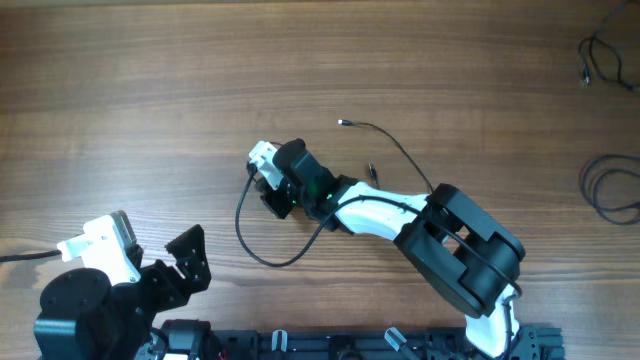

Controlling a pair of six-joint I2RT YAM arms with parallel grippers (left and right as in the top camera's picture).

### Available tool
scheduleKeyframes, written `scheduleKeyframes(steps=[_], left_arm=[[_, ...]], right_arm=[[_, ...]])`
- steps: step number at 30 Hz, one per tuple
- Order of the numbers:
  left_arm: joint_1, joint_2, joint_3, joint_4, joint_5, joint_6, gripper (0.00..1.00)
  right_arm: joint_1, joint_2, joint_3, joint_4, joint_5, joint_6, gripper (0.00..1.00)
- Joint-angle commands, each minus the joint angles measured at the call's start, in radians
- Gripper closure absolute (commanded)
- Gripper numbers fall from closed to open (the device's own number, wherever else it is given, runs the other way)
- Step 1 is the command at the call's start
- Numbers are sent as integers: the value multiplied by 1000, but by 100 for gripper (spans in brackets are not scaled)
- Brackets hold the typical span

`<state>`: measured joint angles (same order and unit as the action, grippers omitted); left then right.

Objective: Untangle cables

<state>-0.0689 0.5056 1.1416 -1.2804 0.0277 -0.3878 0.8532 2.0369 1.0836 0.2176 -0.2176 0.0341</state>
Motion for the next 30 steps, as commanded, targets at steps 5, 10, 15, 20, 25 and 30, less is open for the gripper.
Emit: scheduleKeyframes(steps=[5, 10, 15, 20, 25, 30], left_arm=[[6, -6, 1, -1, 12, -13, 0], [6, -6, 1, -1, 12, -13, 0], [6, -6, 1, -1, 12, -13, 0], [6, -6, 1, -1, 12, -13, 0], [6, -6, 1, -1, 12, -13, 0], [6, -6, 1, -1, 12, -13, 0]], right_arm=[[-28, -267, 12, -19, -23, 129, 96], [-178, -546, 12, -142, -23, 397, 96], [-330, -591, 11, -319, 28, 595, 96], [-473, -539, 7, -557, 164, 731, 96], [-567, -417, 7, -555, 276, 562, 96], [-590, -285, 7, -526, 274, 412, 71]])
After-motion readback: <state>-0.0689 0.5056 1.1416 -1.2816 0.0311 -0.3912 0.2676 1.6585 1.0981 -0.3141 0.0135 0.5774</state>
